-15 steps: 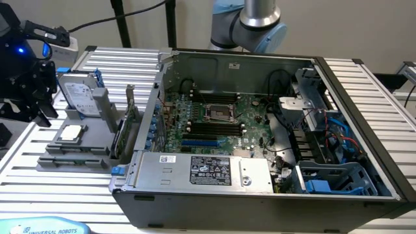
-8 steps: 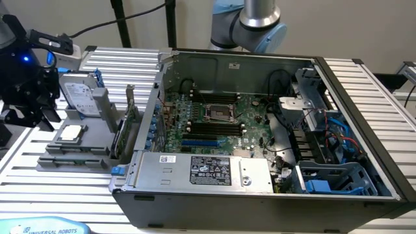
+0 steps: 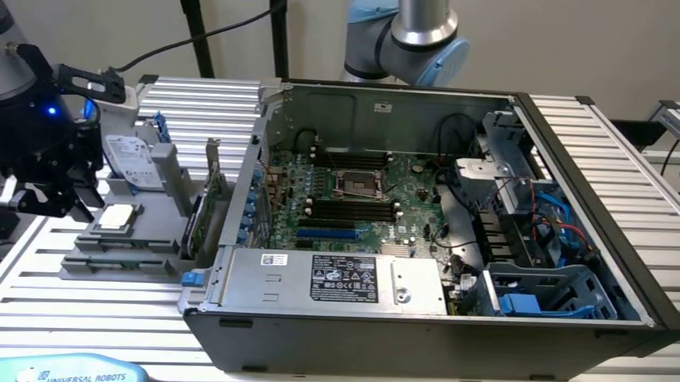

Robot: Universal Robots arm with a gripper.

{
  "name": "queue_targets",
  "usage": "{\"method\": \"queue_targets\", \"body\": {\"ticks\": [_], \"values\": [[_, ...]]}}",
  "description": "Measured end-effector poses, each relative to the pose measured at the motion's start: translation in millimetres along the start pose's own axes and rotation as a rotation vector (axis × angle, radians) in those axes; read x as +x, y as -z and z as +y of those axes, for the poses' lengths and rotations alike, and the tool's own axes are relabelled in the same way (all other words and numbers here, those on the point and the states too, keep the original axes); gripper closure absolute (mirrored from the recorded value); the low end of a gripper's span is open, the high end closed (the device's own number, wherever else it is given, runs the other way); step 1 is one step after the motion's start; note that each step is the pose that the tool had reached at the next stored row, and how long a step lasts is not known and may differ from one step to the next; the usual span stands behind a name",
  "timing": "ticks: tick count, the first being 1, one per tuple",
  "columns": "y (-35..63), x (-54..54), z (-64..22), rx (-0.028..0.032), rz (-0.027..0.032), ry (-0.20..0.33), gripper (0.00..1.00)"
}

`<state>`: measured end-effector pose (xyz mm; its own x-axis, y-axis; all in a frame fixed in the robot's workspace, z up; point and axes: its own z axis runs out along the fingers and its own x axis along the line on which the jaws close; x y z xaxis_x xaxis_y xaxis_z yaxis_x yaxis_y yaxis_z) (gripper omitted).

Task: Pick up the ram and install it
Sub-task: 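Pick up the ram and move it above insertion slot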

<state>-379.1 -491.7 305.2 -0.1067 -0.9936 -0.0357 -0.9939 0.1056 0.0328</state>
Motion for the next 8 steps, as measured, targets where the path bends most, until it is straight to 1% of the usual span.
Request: {"method": "queue_targets", "body": {"ticks": [8], "values": [[-14.6, 0.9, -0.7, 0.0000, 0.0000, 0.001, 0.69]]}}
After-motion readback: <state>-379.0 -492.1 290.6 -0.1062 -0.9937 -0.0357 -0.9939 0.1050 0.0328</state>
